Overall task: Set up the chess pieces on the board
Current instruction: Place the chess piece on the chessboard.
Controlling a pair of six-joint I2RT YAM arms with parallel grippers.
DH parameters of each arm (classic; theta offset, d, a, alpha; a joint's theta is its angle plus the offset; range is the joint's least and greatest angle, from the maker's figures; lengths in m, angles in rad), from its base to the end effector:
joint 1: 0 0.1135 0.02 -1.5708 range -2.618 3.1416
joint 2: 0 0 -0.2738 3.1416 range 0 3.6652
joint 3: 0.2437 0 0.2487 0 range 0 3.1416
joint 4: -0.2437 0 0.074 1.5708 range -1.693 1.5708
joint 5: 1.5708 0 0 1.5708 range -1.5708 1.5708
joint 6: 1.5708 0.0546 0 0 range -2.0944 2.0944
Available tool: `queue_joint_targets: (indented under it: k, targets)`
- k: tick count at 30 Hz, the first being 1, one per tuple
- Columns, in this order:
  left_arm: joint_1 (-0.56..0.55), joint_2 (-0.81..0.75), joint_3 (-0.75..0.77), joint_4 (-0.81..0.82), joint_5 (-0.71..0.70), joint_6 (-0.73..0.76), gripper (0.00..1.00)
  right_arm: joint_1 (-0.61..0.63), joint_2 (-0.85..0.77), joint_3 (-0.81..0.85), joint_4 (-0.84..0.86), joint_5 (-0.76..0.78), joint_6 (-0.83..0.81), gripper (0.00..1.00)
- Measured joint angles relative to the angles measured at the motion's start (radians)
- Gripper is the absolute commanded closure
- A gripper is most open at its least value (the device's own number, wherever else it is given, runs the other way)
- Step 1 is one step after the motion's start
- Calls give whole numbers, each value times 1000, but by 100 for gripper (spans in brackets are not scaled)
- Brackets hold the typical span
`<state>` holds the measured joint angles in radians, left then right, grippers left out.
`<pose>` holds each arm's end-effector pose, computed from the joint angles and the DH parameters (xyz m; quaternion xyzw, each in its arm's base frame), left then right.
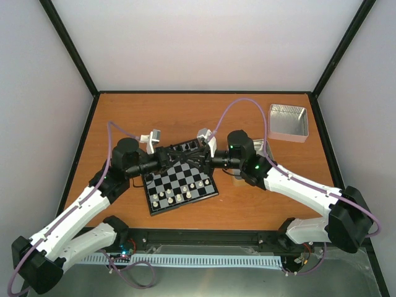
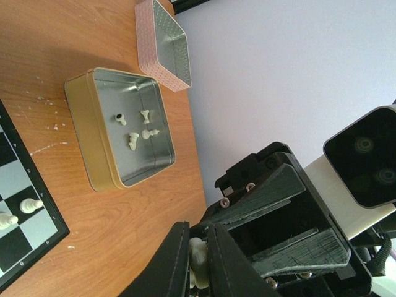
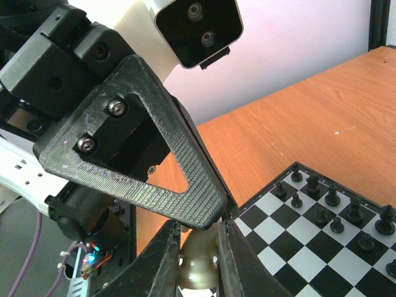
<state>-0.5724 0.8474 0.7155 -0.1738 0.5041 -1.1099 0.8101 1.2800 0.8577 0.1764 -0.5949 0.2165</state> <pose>0.1556 -0.1316 0.3098 -0.0652 0.7922 -0.5608 0.2317 0.1860 0.2398 0.3026 -0.3928 0.6682 0.4901 0.3988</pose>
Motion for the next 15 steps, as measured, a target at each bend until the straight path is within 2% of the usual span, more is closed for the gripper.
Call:
queue_joint_targets:
  k: [3, 5, 9, 11, 15]
  targets:
    - [1, 6, 0, 2, -8, 1, 99, -1, 3, 3, -3, 11, -3, 71]
    - [1, 7, 0, 2, -10, 3, 99, -1, 8, 6, -10, 18, -2, 57]
    - [0, 7, 0, -6, -25, 47, 99, -3, 11, 9, -31, 43, 16, 42]
    - [0, 7, 2, -26, -48, 96, 99, -3, 9, 10, -35, 58, 27, 38]
    - [0, -3, 13, -92, -113, 245, 99, -6, -29, 0, -50, 85, 74, 37]
